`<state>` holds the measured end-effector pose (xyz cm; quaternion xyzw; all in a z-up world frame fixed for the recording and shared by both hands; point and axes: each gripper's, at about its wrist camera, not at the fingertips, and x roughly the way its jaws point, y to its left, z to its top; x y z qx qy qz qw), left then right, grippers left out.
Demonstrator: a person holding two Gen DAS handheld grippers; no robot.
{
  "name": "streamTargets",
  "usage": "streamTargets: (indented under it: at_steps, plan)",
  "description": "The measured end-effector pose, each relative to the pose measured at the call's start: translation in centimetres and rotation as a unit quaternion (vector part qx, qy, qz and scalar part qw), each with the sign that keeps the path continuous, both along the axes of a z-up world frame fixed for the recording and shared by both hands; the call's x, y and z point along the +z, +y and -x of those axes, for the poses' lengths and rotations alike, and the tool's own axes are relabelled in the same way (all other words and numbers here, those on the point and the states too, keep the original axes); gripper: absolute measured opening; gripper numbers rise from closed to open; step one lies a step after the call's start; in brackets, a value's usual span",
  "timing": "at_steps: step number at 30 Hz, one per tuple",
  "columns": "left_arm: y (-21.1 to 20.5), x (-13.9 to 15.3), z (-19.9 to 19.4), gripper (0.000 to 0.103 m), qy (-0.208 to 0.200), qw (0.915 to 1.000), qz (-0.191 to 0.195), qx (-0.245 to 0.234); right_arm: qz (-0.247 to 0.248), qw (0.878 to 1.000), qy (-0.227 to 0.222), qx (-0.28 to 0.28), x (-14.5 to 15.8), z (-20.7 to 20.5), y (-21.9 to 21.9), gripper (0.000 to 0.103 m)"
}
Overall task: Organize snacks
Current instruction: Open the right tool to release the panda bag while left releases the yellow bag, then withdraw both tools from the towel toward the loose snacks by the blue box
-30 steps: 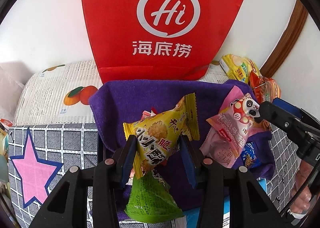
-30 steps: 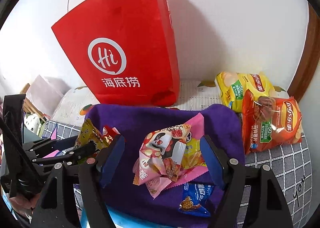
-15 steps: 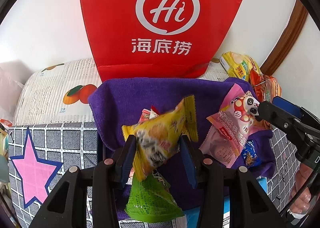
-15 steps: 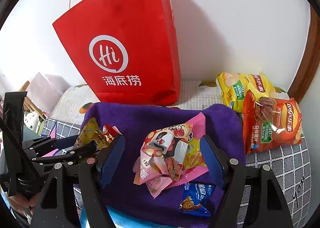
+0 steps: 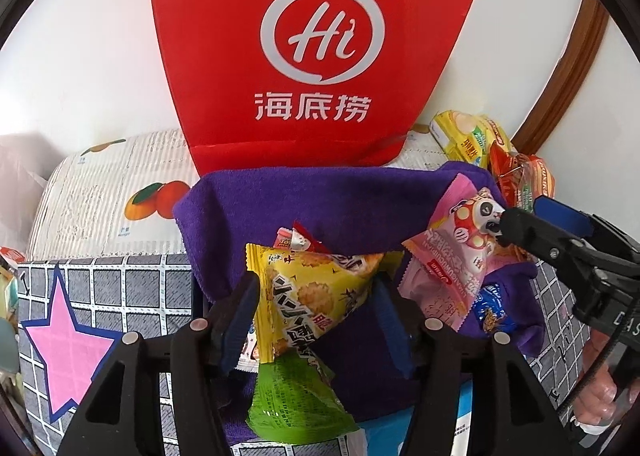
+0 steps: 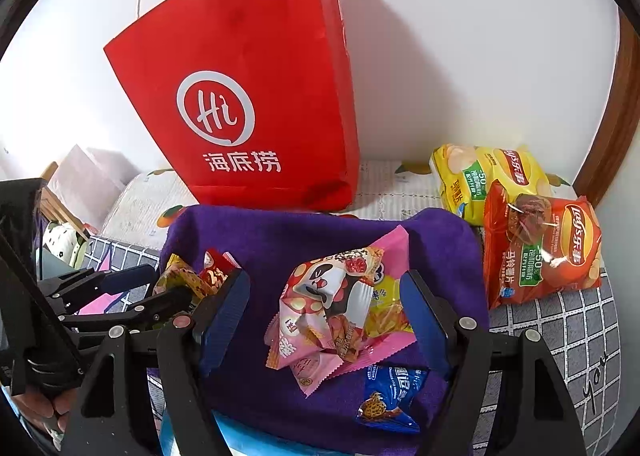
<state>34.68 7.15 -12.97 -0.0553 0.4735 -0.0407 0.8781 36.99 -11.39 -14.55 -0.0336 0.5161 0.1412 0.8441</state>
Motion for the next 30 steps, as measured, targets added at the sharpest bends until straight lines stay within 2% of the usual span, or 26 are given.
streamTargets:
  at_steps: [17, 30]
  plan:
    - [0.6, 1.5, 0.7, 0.06, -0.03, 0.9989, 0.036, 0.004, 0.002, 1.0, -0.001, 0.002, 0.0, 0.1, 0.0, 0.077]
    - [1.0, 2.4, 1.1, 0.06, -0.038, 0.9981, 0.047, 0.004, 0.003, 1.0, -0.004, 0.003, 0.4, 0.4, 0.3, 0.077]
